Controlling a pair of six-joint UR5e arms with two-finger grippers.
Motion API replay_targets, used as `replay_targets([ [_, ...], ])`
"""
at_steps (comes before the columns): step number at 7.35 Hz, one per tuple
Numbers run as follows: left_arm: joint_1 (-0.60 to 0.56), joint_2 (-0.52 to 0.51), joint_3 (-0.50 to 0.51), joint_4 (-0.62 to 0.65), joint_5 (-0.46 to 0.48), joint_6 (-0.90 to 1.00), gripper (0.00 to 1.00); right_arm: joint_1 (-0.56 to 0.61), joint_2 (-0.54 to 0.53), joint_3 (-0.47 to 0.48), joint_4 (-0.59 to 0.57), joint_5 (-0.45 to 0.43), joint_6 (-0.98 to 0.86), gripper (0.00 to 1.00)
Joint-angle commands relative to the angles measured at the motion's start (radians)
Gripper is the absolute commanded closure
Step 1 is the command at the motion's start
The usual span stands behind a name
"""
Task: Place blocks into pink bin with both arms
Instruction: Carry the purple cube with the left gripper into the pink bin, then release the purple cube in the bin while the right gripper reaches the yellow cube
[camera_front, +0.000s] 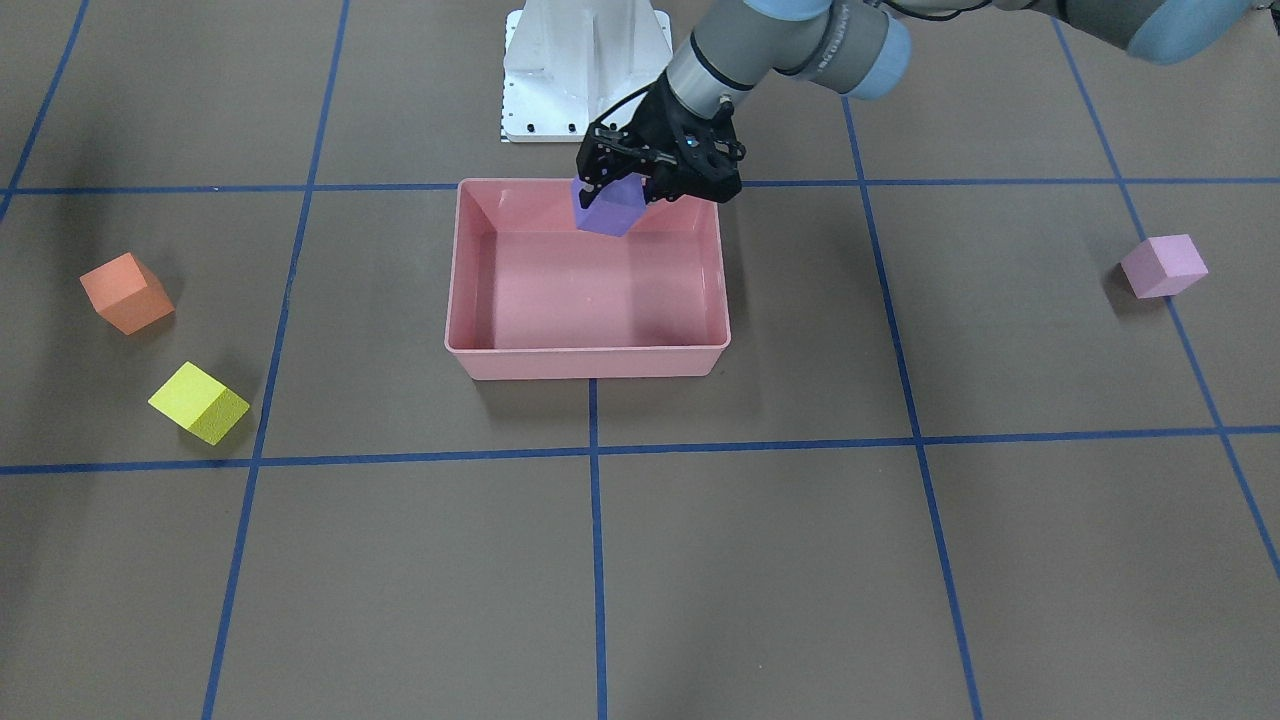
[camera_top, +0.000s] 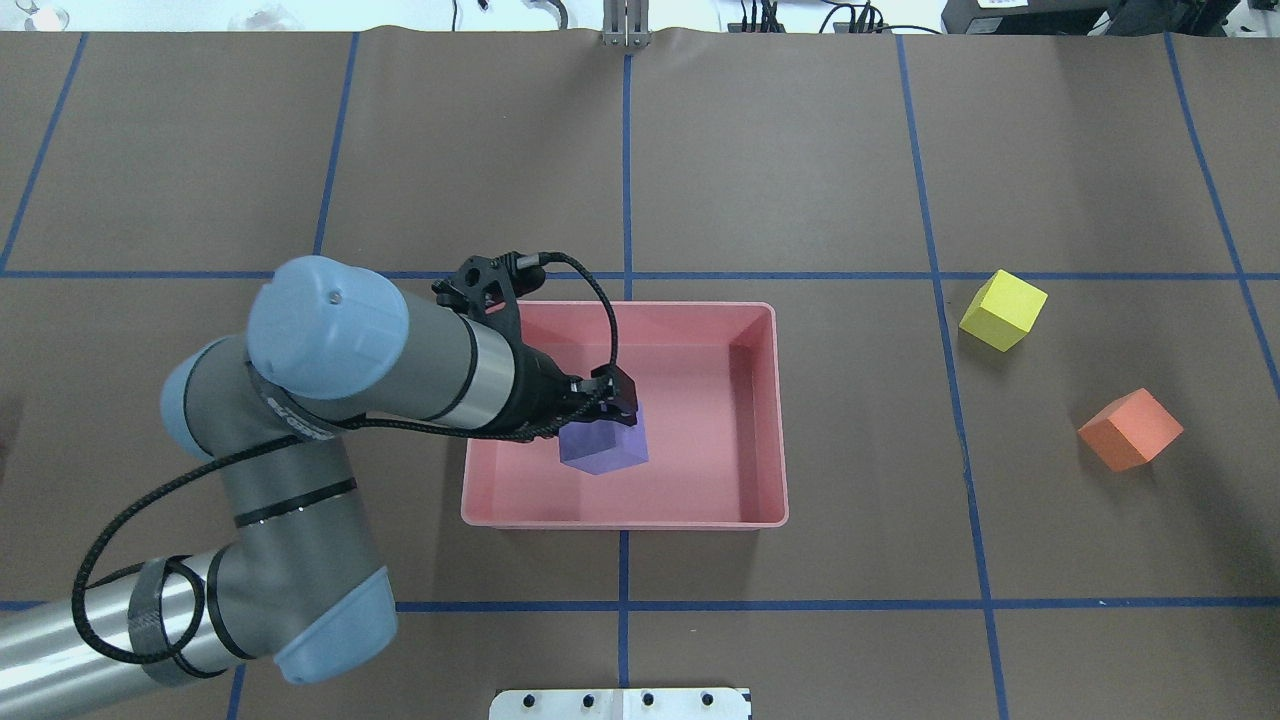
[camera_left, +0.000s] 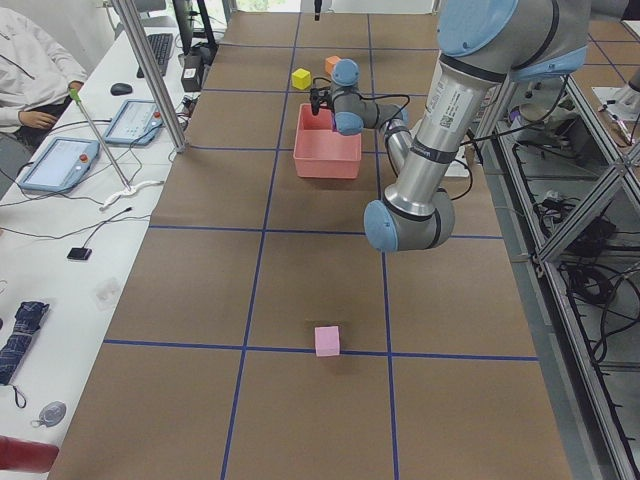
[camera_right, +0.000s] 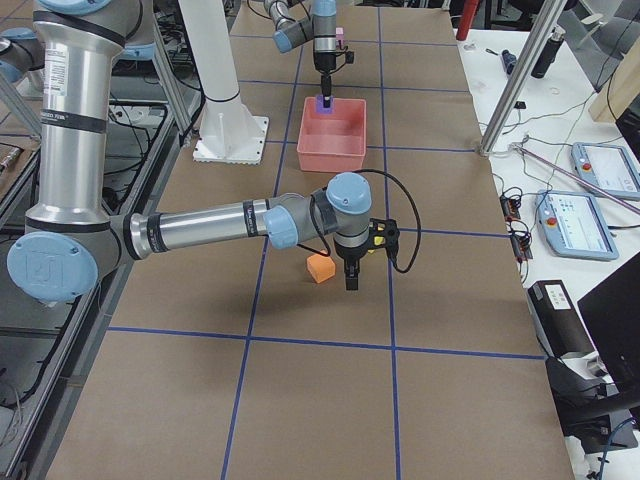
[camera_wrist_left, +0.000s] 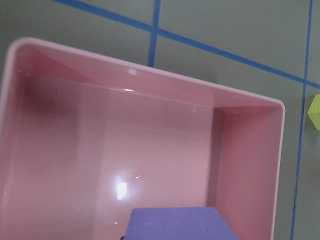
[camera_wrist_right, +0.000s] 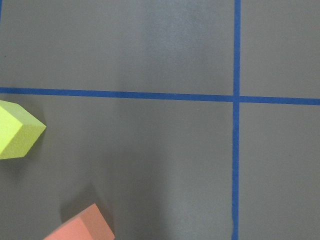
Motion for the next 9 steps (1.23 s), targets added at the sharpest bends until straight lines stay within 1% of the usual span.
replay_targets([
  [1,0.052,-0.017,0.000,0.028,0.077,-0.003,0.00,-0.135,0.001,-0.004,0.170,-0.094,0.088,0.00],
  [2,0.052,-0.012,0.000,0.026,0.077,-0.003,0.00,-0.197,0.003,-0.006,0.213,-0.152,0.093,0.00],
  [3,0.052,-0.011,0.000,0.028,0.079,0.000,0.00,-0.214,0.041,-0.004,0.220,-0.150,0.103,0.03],
  [4,0.052,-0.009,0.002,0.028,0.079,0.000,0.00,-0.236,0.091,-0.015,0.221,-0.150,0.088,0.02],
  [5,0.052,-0.009,0.002,0.026,0.080,0.003,0.00,-0.272,0.117,-0.016,0.229,-0.153,0.059,0.02],
  [6,0.052,-0.009,0.003,0.026,0.080,0.004,0.00,-0.318,0.163,-0.062,0.252,-0.164,-0.091,0.02],
  [7,0.052,-0.009,0.005,0.028,0.080,0.004,0.00,-0.334,0.177,-0.093,0.252,-0.164,-0.175,0.02],
  [9,0.052,-0.009,0.005,0.026,0.080,0.004,0.00,-0.363,0.207,-0.151,0.254,-0.181,-0.244,0.02],
])
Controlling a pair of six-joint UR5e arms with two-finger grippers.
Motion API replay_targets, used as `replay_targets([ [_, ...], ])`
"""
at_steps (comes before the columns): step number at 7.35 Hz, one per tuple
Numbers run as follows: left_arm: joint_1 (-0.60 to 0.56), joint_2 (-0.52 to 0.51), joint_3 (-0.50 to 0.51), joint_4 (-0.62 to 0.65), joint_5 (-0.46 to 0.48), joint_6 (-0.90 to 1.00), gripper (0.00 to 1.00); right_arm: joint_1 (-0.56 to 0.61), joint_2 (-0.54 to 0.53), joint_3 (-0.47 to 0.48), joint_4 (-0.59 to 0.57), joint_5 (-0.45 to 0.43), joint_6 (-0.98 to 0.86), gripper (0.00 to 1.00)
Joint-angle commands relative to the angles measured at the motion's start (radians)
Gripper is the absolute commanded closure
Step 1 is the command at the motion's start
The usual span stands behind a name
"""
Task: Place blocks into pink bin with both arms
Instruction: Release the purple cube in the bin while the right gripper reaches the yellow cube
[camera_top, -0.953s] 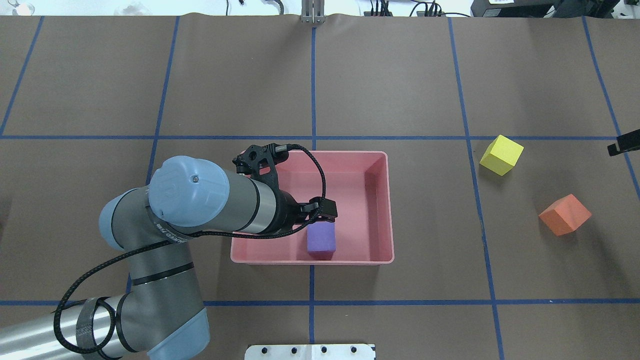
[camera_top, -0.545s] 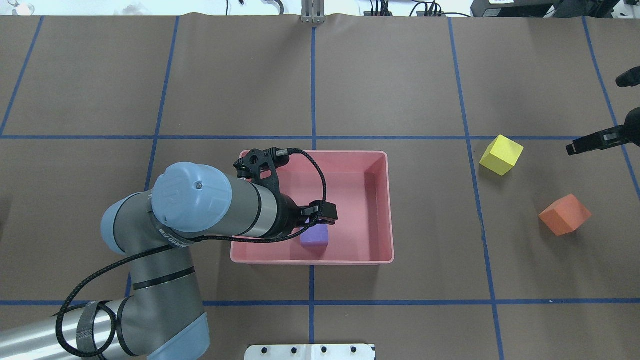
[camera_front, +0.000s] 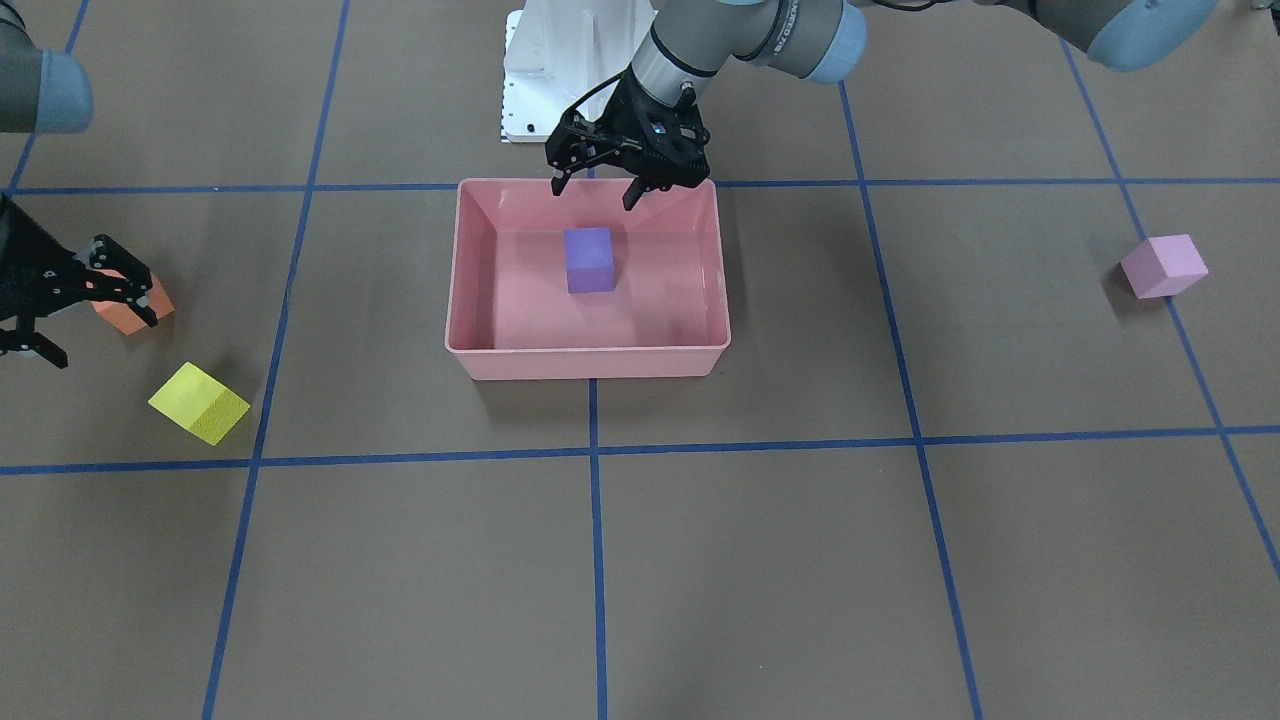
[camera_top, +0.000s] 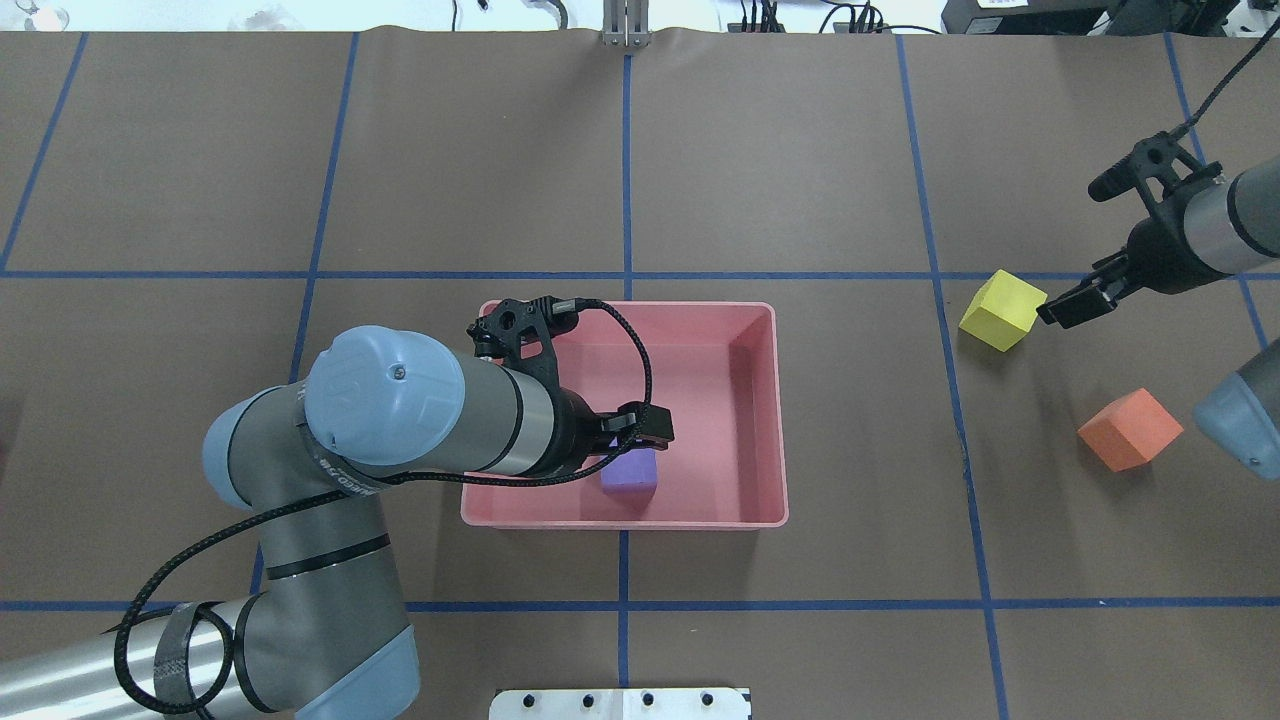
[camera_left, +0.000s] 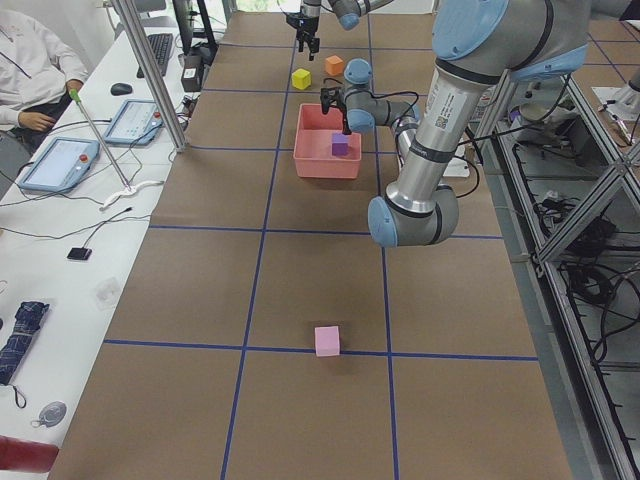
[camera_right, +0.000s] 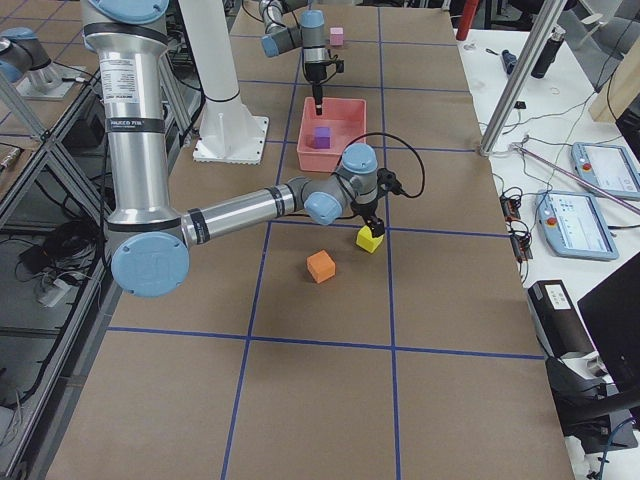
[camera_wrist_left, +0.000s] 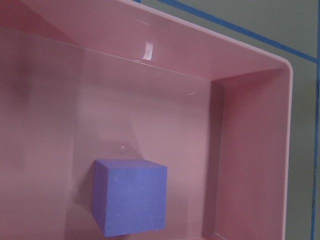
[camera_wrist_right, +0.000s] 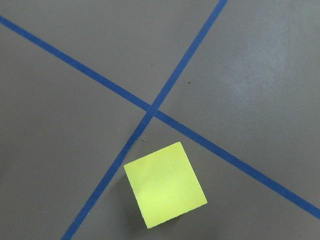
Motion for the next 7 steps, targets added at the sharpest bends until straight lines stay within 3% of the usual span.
replay_targets([
  [1,0.000,0.000,0.000,-0.001,0.000,0.000,0.00,-0.028,0.017,-0.052,0.004,-0.025,-0.108,0.02],
  [7,0.002,0.000,0.005,-0.001,0.000,0.000,0.00,-0.053,0.093,-0.157,0.004,-0.029,-0.105,0.02],
])
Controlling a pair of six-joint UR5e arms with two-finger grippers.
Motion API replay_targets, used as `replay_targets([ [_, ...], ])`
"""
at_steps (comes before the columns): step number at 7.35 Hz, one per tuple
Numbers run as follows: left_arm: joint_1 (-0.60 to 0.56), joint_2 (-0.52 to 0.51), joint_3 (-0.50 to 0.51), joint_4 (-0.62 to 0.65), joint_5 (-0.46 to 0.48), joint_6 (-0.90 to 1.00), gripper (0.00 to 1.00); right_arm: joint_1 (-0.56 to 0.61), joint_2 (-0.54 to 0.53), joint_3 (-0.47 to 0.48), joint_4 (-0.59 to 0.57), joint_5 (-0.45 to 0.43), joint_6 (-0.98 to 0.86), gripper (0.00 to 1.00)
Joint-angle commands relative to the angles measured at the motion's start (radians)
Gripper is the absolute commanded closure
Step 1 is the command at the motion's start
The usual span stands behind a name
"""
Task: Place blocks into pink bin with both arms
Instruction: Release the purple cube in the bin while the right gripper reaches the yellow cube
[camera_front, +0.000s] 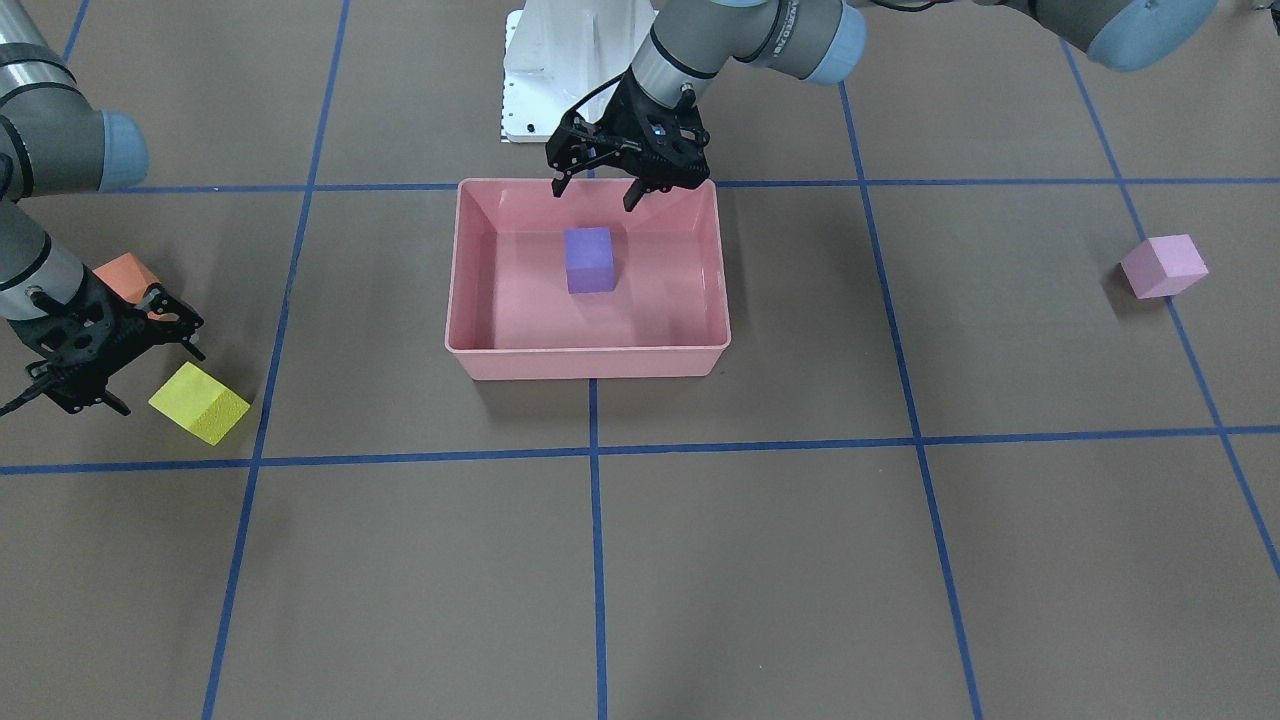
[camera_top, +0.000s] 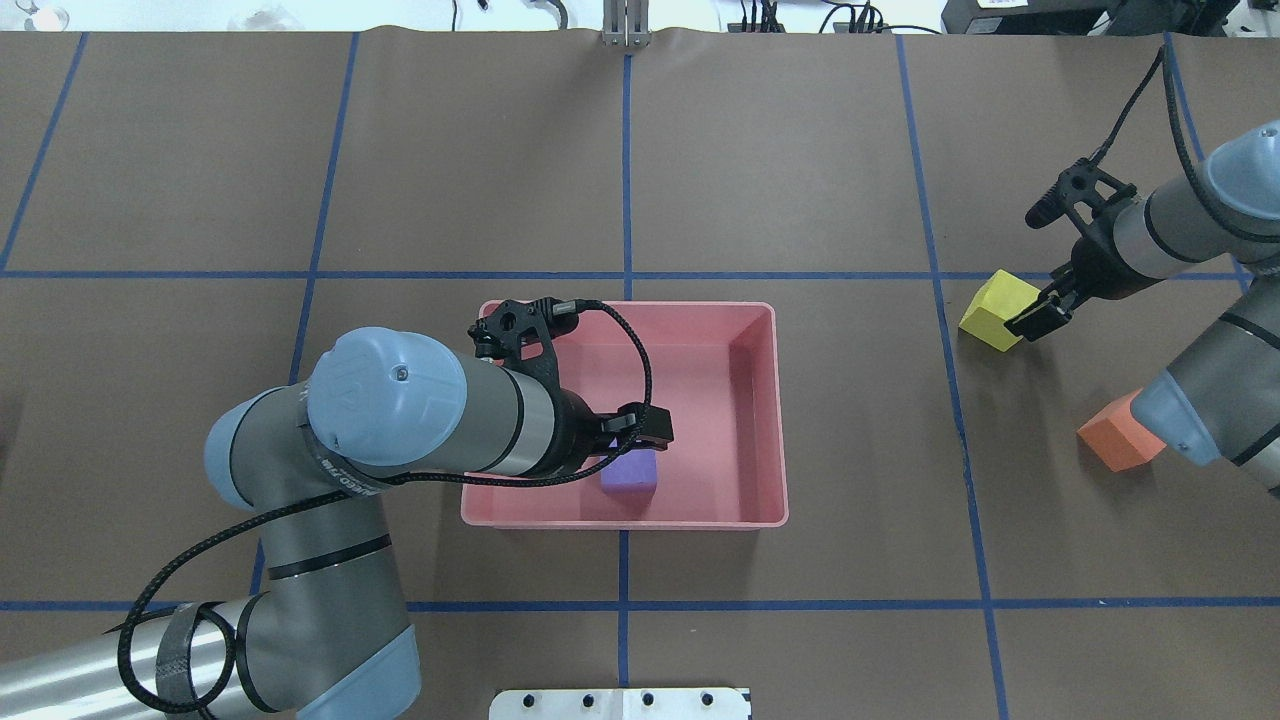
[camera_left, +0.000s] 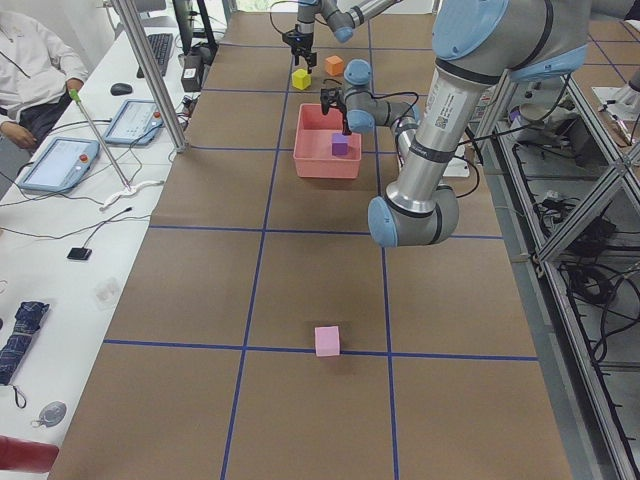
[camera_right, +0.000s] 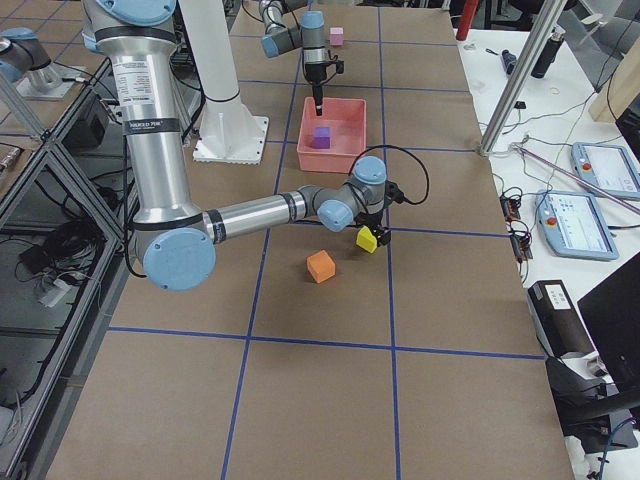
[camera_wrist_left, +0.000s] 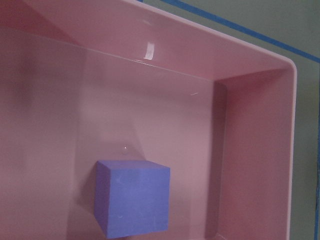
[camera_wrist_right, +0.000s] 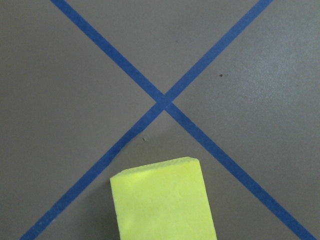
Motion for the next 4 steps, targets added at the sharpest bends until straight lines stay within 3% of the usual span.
replay_targets([
  [1,-0.001,0.003,0.001,-0.001,-0.001,0.000,0.00,-0.014,0.037,-0.051,0.000,-0.001,0.005,0.02],
  [3,-0.001,0.011,0.001,-0.001,0.000,0.002,0.00,-0.037,0.065,-0.108,0.000,-0.001,0.005,0.02],
  [4,-0.001,0.011,0.001,-0.001,-0.001,0.009,0.00,-0.037,0.069,-0.108,0.000,0.000,0.016,0.24],
])
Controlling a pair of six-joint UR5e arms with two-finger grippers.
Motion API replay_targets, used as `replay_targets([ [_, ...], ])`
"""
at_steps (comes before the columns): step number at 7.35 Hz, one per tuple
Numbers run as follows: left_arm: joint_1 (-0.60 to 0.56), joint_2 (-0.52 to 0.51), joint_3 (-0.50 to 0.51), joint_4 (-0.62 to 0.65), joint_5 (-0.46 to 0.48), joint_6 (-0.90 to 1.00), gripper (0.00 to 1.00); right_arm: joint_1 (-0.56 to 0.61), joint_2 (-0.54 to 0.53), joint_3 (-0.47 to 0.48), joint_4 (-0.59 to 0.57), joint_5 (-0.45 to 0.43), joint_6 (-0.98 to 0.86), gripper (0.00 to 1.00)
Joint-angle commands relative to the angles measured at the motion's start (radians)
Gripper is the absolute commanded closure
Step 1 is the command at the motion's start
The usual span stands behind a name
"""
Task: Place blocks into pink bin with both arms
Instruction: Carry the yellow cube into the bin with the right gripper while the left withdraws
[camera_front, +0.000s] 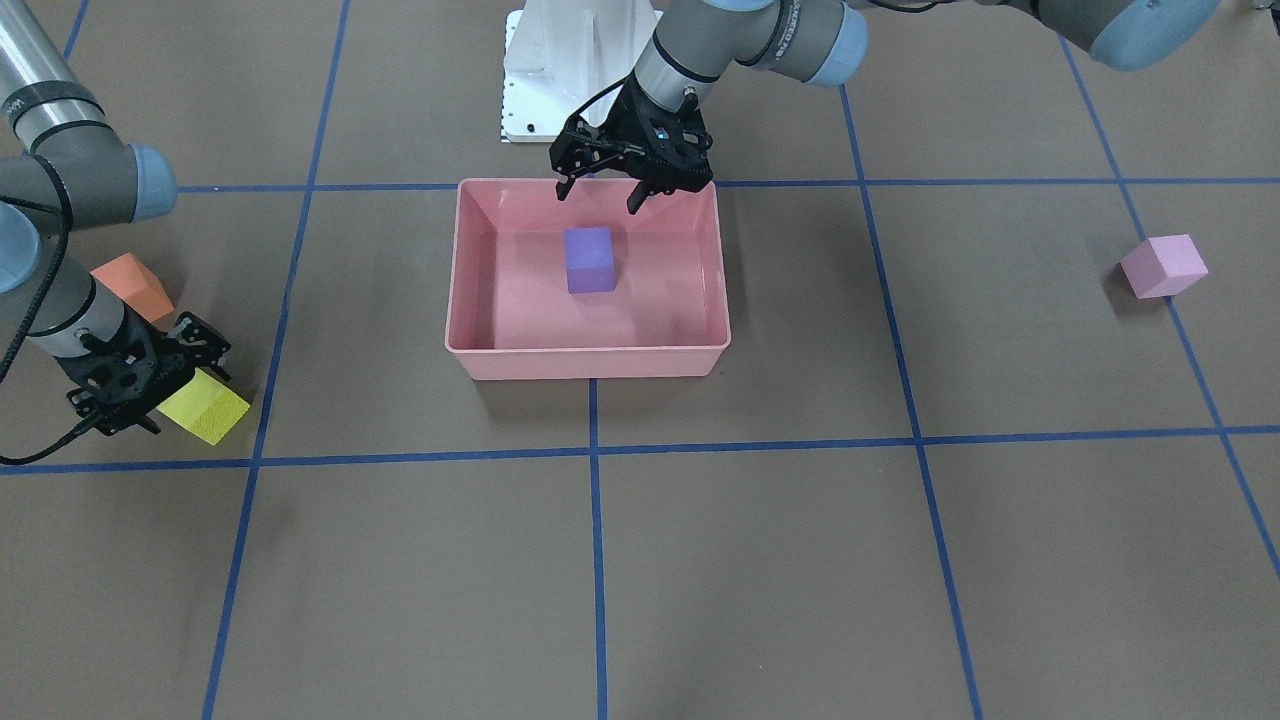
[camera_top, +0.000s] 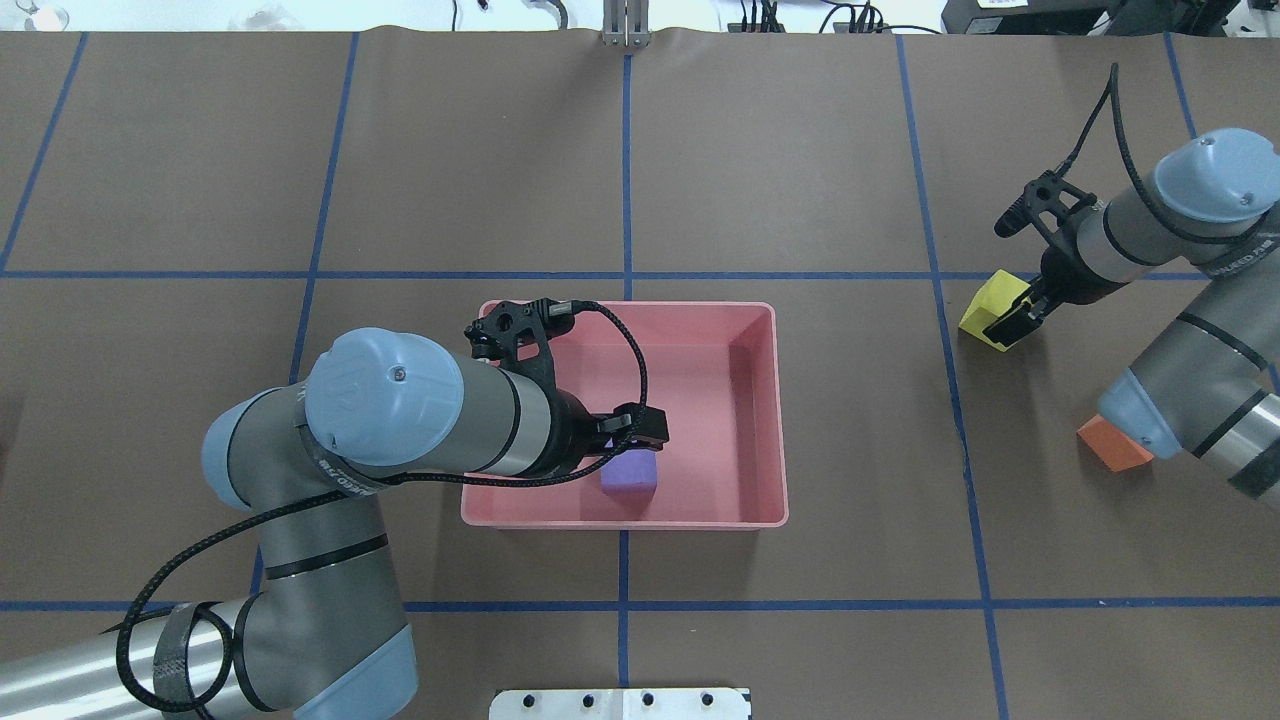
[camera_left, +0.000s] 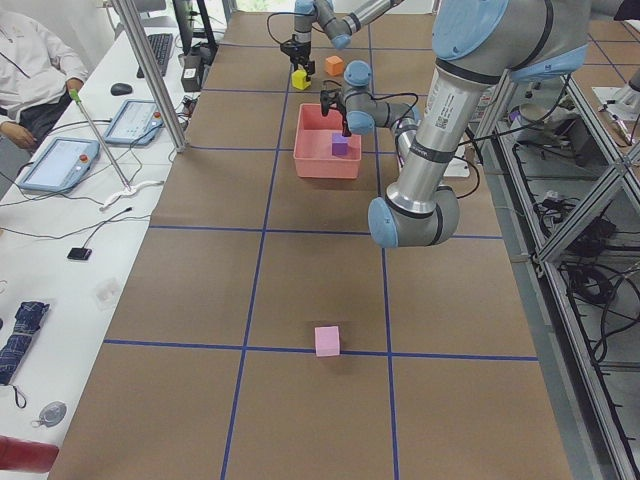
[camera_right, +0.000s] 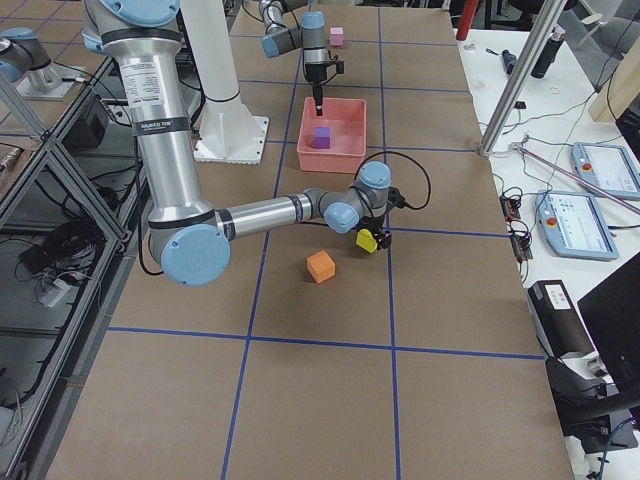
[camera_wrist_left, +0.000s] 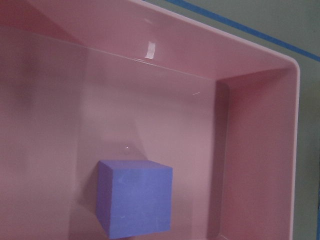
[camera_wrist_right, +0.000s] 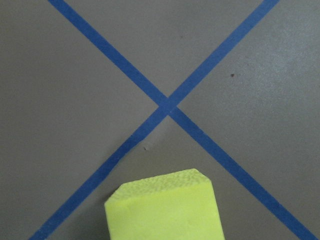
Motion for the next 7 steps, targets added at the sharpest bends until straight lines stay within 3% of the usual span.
replay_targets([
  [1,-0.002,0.002,0.000,0.000,-0.001,0.011,0.00,-0.004,0.015,-0.006,-0.002,0.006,0.012,0.62],
  [2,-0.008,0.001,-0.006,0.000,-0.001,0.017,0.00,0.005,0.015,0.013,-0.003,0.010,0.013,0.87],
  [3,-0.037,0.022,-0.038,0.006,-0.028,0.069,0.00,0.025,0.015,0.051,-0.014,0.015,0.057,0.96],
  [5,-0.183,0.219,-0.199,0.038,-0.210,0.268,0.00,0.029,0.017,0.159,-0.052,0.096,0.355,0.96],
  [7,-0.320,0.443,-0.251,0.038,-0.277,0.595,0.00,0.029,0.017,0.345,-0.190,0.139,0.597,0.96],
])
